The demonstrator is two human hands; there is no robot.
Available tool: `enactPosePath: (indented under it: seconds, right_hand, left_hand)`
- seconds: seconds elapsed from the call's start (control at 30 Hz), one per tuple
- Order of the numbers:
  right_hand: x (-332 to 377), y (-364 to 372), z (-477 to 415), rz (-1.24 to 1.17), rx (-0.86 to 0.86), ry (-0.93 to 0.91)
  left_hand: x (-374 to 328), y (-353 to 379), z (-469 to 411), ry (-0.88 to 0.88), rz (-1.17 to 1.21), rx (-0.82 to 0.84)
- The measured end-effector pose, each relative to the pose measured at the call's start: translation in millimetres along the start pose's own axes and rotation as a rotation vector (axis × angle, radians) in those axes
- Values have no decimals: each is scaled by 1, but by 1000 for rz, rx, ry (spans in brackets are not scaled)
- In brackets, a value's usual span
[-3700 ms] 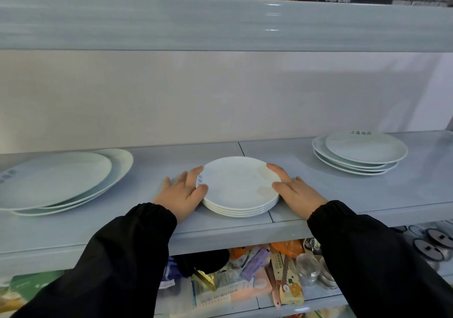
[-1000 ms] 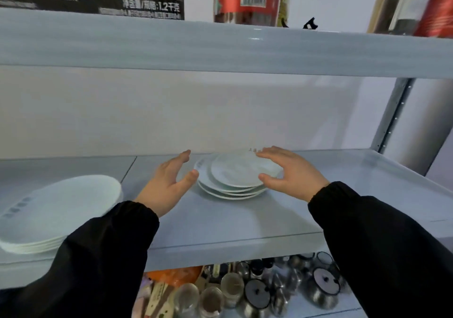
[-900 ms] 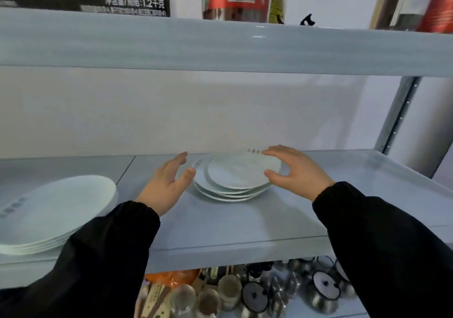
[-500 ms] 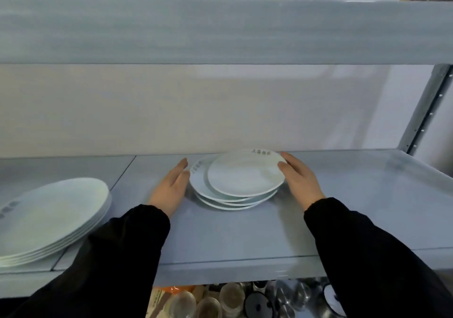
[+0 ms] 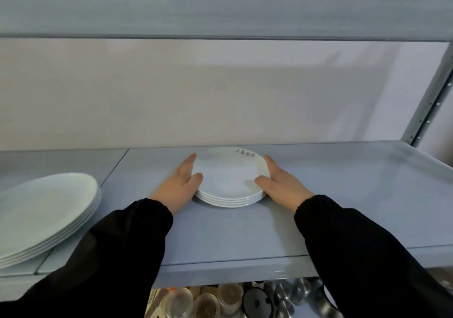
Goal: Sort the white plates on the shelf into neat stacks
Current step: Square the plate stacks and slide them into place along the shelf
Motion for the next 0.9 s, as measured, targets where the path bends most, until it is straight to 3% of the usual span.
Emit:
enactPosePath:
  seconds: [0.63,0.9]
  right_hand:
    - [-4,6,-3,180,0,90]
    - [26,14,22,245,49,59]
  left_hand:
    - [-10,1,8,-103,-202,-25]
    - [-19,-20,56,-129,-273,-38]
Point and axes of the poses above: each hand's wrist, its own z-axis away from the middle knuckle, its own y-axis out of the palm, x = y × z, the point moved 1 cm from there along -z, towards the middle knuckle, and after that the axes turned 14 degrees about z, right-handed, at the moved point
